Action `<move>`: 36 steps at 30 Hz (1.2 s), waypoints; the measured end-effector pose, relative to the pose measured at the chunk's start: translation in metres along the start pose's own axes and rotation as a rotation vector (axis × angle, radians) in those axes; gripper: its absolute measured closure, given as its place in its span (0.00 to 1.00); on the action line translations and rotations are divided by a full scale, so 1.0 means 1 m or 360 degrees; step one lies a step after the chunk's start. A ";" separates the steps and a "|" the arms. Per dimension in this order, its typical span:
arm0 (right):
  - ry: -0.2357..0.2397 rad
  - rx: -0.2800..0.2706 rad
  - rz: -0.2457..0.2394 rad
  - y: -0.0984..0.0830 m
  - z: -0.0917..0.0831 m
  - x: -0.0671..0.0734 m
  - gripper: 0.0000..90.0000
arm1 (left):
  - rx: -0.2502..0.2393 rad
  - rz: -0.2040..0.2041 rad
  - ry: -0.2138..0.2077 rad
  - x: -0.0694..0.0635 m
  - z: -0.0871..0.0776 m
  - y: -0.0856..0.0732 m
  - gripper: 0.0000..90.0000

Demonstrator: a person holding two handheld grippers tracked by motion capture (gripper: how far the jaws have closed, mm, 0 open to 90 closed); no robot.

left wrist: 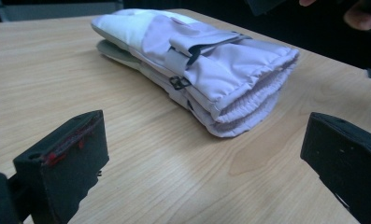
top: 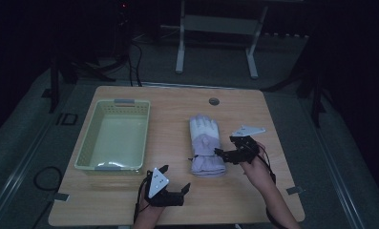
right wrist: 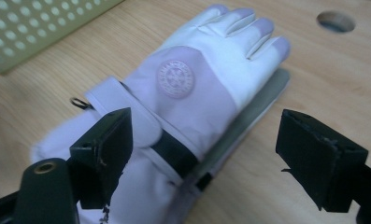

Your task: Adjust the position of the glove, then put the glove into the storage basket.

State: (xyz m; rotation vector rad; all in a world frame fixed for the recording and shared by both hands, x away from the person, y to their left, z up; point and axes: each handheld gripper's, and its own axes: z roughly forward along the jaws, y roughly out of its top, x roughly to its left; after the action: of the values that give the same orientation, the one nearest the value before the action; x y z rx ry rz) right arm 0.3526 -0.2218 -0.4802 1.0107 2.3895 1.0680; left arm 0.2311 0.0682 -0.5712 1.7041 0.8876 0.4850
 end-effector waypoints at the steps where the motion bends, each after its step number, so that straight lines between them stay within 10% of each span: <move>1: 0.0000 -0.0010 -0.0009 -0.003 0.000 -0.002 0.21 | 0.0006 -0.0005 -0.0014 0.001 0.000 0.000 0.01; 9: 0.0049 -0.0062 0.0229 -0.027 -0.005 -0.021 0.22 | 0.0099 -0.0025 0.0006 0.008 0.009 0.012 0.01; 14: 0.0030 -0.0047 0.0265 -0.030 -0.004 -0.021 0.19 | 0.0282 -0.0062 -0.0028 0.012 0.018 0.033 0.01; 23: 0.0064 0.0002 0.0277 -0.027 -0.001 -0.022 0.16 | 0.0288 -0.0001 -0.0032 0.015 0.031 0.072 0.01; 31: -0.0077 -0.0080 0.0276 -0.007 0.020 -0.021 0.42 | 0.0432 0.0031 0.0071 0.015 0.068 0.084 0.01; 36: -0.0064 -0.0086 0.0336 -0.007 0.035 -0.024 0.51 | 0.0540 -0.0106 0.0091 0.014 0.080 0.074 0.16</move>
State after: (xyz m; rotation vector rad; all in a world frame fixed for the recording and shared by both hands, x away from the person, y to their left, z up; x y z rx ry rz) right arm 0.3847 -0.2241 -0.5080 1.2750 2.2477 1.1647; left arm 0.3191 0.0195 -0.5284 1.9663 1.1132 0.3537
